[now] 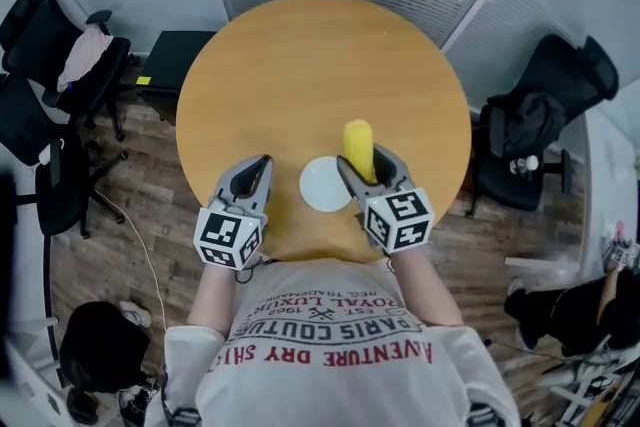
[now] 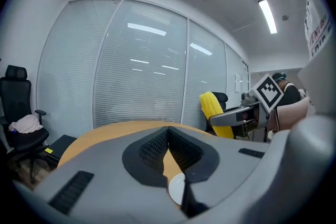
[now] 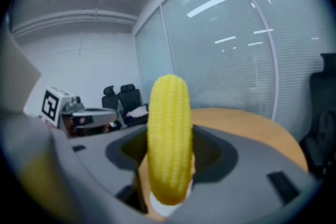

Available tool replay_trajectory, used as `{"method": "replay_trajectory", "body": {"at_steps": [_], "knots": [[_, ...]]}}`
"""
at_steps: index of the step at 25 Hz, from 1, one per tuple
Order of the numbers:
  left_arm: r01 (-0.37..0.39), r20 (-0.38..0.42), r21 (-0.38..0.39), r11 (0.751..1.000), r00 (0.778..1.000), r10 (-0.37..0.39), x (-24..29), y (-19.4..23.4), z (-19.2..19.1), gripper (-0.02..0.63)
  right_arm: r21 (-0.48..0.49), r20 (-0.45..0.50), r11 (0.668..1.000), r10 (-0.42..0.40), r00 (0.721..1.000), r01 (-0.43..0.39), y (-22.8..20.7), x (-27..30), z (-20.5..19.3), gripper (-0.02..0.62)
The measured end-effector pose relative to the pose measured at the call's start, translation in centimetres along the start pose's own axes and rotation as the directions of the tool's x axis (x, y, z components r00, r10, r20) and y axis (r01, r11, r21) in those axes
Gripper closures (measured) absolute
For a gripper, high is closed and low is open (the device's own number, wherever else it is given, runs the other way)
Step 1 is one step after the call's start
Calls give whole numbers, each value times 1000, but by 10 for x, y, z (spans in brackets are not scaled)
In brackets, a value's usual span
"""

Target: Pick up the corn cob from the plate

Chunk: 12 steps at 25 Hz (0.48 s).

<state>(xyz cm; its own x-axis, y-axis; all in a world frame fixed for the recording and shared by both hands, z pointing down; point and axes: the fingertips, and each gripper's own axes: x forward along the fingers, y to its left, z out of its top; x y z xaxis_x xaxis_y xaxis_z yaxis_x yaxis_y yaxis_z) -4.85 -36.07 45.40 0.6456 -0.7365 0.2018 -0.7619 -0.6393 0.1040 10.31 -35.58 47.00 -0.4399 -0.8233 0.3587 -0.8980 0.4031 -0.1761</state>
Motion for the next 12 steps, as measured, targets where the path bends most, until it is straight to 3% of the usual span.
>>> {"method": "replay_trajectory", "body": {"at_steps": [6,12], "knots": [[27,63,31,999,998,-29,4,-7,33,571,4,146,999,-51,988,51,-7,-26,37,330],[51,98,47,998,994,-55,9,-17,45,571,11,218,997,-81,973,80,-14,-40,49,330]]}}
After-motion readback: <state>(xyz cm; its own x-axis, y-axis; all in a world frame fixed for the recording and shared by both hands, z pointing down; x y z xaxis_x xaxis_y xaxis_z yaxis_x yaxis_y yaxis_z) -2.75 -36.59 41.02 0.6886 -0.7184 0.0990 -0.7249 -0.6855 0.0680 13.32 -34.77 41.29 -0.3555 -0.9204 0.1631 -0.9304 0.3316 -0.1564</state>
